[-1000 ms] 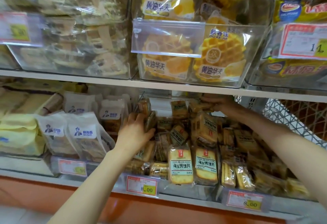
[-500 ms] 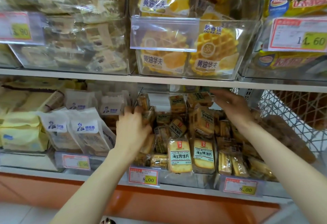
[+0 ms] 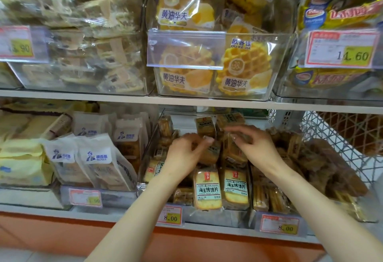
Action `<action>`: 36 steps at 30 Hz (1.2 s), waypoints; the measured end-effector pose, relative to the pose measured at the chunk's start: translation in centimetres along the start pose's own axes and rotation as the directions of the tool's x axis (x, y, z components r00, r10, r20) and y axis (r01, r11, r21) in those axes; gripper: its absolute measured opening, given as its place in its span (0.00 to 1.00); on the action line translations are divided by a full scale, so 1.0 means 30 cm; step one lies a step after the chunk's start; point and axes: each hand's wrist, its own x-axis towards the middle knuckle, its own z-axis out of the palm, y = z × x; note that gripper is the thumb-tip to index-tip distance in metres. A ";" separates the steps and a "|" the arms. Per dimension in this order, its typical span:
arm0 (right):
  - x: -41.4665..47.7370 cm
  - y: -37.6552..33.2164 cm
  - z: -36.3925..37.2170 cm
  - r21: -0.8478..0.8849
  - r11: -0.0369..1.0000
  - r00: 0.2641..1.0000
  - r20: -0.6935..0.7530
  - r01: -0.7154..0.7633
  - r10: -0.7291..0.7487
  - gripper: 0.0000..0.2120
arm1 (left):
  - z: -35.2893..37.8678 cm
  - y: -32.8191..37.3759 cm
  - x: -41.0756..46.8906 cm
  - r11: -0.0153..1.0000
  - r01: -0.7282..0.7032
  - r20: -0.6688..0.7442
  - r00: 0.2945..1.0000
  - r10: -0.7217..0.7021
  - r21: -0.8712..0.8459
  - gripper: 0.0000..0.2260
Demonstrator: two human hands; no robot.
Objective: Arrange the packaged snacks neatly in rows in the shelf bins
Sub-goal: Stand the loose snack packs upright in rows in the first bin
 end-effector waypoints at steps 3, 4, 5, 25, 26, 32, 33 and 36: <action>-0.007 0.006 -0.009 -0.037 0.999 0.999 0.040 0.008 -0.006 0.13 | -0.039 -0.007 -0.017 0.980 0.041 0.013 0.999 -0.039 -0.194 0.15; -0.007 0.009 -0.008 -0.058 0.998 0.998 0.058 0.015 -0.011 0.13 | -0.051 -0.018 -0.018 0.987 0.021 0.010 1.000 -0.020 -0.162 0.13; -0.008 0.011 -0.007 -0.089 0.996 0.997 0.077 0.025 -0.018 0.13 | -0.067 -0.032 -0.016 0.994 -0.001 -0.009 1.000 0.001 -0.107 0.10; -0.090 -0.036 0.033 -0.302 0.824 0.878 0.149 0.479 -0.455 0.13 | -0.131 -0.186 0.227 0.884 -0.046 -0.303 0.930 0.208 0.465 0.08; -0.108 -0.044 0.032 -0.326 0.790 0.855 0.178 0.519 -0.488 0.13 | -0.126 -0.168 0.223 0.922 -0.053 -0.308 0.934 0.182 0.384 0.08; -0.174 -0.016 0.002 -0.353 0.779 0.855 0.207 0.518 -0.475 0.14 | -0.073 -0.178 0.153 0.896 0.047 -0.124 0.992 0.009 0.441 0.12; -0.185 -0.025 -0.006 -0.333 0.788 0.855 0.183 0.519 -0.485 0.14 | -0.078 -0.160 0.105 0.919 0.019 -0.172 0.984 0.054 0.393 0.11; -0.270 -0.079 0.020 -0.204 0.799 0.824 0.155 0.566 -0.545 0.13 | -0.066 -0.086 -0.117 0.968 -0.121 -0.303 0.934 0.186 0.220 0.09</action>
